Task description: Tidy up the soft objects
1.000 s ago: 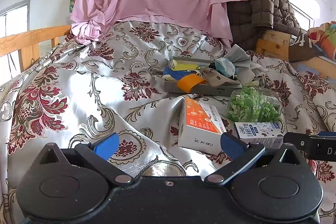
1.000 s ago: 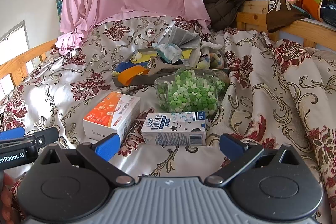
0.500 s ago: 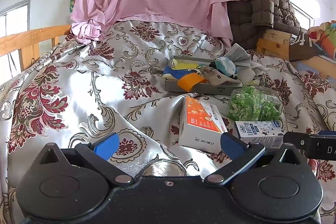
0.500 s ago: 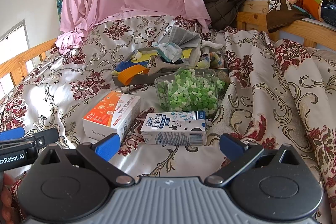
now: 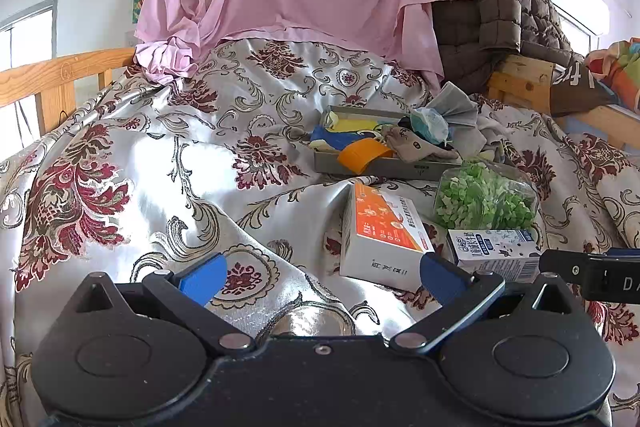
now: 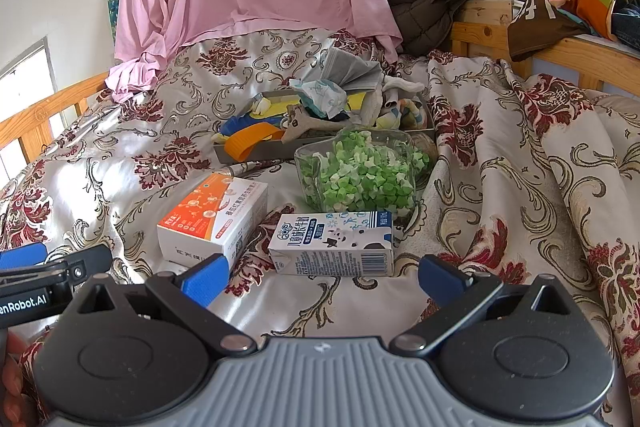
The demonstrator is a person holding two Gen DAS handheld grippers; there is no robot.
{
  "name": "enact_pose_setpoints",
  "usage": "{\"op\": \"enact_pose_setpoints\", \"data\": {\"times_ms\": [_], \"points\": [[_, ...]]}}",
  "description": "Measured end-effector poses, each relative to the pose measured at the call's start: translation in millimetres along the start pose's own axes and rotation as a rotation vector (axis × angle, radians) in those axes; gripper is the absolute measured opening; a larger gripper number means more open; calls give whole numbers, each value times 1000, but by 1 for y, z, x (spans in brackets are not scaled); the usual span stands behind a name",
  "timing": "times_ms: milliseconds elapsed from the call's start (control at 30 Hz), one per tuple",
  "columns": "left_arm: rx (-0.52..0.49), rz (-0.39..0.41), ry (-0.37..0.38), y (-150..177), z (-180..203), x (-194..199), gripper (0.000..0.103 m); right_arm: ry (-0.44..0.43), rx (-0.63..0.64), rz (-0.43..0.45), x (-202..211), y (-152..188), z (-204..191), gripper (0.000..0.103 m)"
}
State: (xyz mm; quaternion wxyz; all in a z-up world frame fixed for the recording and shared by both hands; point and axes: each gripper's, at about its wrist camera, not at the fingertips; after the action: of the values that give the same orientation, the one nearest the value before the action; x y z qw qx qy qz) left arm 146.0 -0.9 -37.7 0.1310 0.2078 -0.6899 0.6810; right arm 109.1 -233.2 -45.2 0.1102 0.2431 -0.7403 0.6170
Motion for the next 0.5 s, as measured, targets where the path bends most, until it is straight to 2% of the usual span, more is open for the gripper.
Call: {"op": "enact_pose_setpoints", "data": {"times_ms": [500], "points": [[-1,2,-2,2,-1,0,102,1,0,-1,0,0,0,103]]}}
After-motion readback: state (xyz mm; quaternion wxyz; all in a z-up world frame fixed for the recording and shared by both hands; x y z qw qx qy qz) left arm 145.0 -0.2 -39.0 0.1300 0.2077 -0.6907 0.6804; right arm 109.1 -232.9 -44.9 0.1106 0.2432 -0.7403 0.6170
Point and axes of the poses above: each gripper's, at about its wrist camera, not at the fingertips, and x roughly against the way its jaws point, z to its right, y to its underside, and after that the axes turned 14 degrees about -y, right-handed
